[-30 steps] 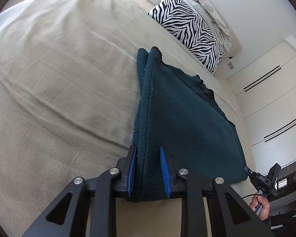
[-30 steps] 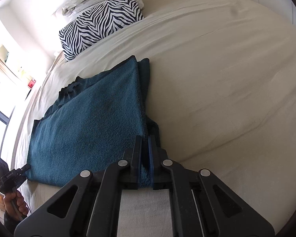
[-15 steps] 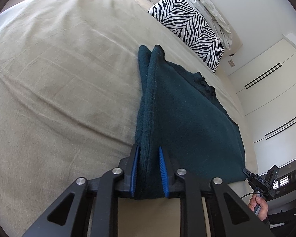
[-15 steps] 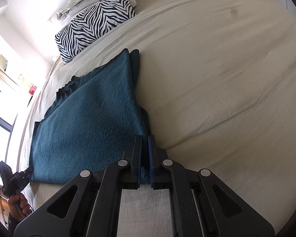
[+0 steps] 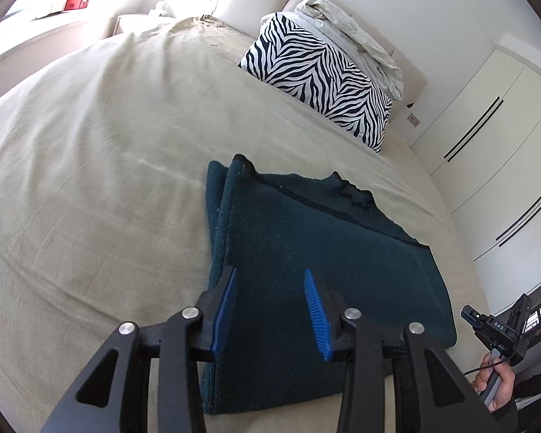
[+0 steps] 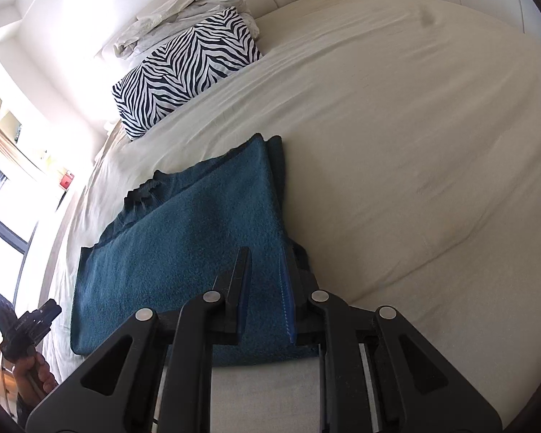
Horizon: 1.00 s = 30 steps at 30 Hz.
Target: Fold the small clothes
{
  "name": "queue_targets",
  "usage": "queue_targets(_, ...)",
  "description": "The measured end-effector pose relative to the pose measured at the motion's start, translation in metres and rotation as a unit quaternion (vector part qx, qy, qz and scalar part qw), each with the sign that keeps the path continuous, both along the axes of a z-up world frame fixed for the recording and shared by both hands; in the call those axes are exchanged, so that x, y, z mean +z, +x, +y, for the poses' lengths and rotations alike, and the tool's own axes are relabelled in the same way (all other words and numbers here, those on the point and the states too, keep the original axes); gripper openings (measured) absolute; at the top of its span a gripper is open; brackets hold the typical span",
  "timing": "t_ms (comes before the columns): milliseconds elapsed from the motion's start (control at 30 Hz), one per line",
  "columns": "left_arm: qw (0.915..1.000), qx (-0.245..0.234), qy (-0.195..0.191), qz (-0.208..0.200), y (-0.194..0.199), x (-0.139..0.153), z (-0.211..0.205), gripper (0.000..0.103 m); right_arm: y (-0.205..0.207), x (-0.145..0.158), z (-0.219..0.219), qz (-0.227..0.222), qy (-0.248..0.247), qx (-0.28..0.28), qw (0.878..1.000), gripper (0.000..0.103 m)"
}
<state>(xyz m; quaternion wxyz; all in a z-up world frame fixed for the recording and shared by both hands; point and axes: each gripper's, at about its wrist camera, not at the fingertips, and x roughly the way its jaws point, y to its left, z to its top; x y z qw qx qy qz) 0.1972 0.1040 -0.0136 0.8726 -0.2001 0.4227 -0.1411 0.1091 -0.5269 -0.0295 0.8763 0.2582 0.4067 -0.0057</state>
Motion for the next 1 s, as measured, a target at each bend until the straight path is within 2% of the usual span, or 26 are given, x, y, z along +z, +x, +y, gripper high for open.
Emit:
queue_targets(67,0.9996,-0.009,0.025,-0.008,0.02,0.003,-0.013,0.049,0.014,0.007,0.014,-0.005,0.008,0.019,1.0,0.016)
queue_targets(167,0.9984,-0.012,0.056,0.0,0.046,-0.002,-0.024,0.05,0.034,0.012,0.038,-0.009,0.013,0.043,0.999,0.016)
queue_targets(267,0.9996,-0.018,0.023,0.0,0.059,-0.006,-0.023,0.05,0.052,0.014,0.064,-0.02,0.036,0.078,0.996,0.017)
queue_targets(333,0.9994,-0.03,0.015,-0.009,0.066,-0.006,-0.029,0.05,0.066,0.011,0.078,-0.026,0.058,0.094,0.993,0.03)
queue_targets(400,0.9991,-0.04,0.015,-0.005,0.074,-0.012,-0.037,0.051,0.08,0.006,0.09,-0.029,0.073,0.098,0.992,0.059)
queue_targets(500,0.998,-0.036,0.046,0.027,0.082,-0.037,-0.041,0.051,0.101,-0.007,0.108,-0.022,0.121,0.119,0.985,0.059)
queue_targets(533,0.9981,-0.033,0.039,0.034,0.081,-0.048,-0.036,0.048,0.106,-0.013,0.112,-0.015,0.13,0.123,0.984,0.059)
queue_targets(600,0.999,-0.035,0.024,0.016,0.07,-0.06,-0.027,0.042,0.114,-0.023,0.121,-0.004,0.133,0.127,0.983,0.059)
queue_targets(700,0.9992,-0.03,0.017,0.02,0.057,-0.067,-0.015,0.029,0.12,-0.041,0.126,0.011,0.146,0.126,0.981,0.059)
queue_targets(767,0.9992,-0.026,0.013,0.028,0.052,-0.07,-0.01,0.02,0.12,-0.044,0.13,0.004,0.143,0.127,0.982,0.059)
queue_targets(833,0.9991,-0.024,0.018,0.029,0.049,-0.07,-0.007,0.016,0.122,-0.045,0.135,0.003,0.145,0.131,0.981,0.059)
queue_targets(1000,0.9988,-0.018,0.038,0.023,0.041,-0.065,-0.011,0.016,0.129,-0.039,0.146,-0.007,0.154,0.141,0.978,0.059)
